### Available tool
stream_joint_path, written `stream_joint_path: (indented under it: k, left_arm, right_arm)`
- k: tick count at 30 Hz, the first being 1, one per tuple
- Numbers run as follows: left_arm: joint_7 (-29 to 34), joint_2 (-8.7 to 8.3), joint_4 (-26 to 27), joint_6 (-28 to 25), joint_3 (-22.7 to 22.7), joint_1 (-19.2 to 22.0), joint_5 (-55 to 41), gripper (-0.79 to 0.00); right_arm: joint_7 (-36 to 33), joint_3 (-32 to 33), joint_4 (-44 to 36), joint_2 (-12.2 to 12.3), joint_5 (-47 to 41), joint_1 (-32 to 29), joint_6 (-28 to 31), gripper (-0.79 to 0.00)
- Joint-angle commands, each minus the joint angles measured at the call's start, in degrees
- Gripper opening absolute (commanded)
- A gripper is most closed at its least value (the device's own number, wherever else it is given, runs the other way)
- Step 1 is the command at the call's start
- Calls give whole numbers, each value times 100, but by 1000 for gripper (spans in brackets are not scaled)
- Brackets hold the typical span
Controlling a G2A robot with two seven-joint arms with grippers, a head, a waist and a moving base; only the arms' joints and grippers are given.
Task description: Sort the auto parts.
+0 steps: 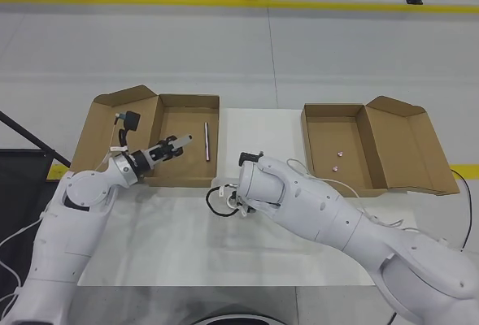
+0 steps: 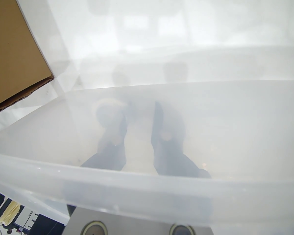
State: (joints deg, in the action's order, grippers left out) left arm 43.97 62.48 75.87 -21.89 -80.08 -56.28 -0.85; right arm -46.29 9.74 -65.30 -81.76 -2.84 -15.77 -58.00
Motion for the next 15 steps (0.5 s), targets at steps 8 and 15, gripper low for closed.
stream_joint_path:
  k: [8,15]
  left_arm:
    - [-31,-8,-91,3,61,59,-11,0]
    - [-53,-11,-117,22,118,109,-12,0]
  right_arm:
    - [0,0,79,29,-55,-39,0,-640]
    - [0,0,-58,141,-116,-3,0,-785]
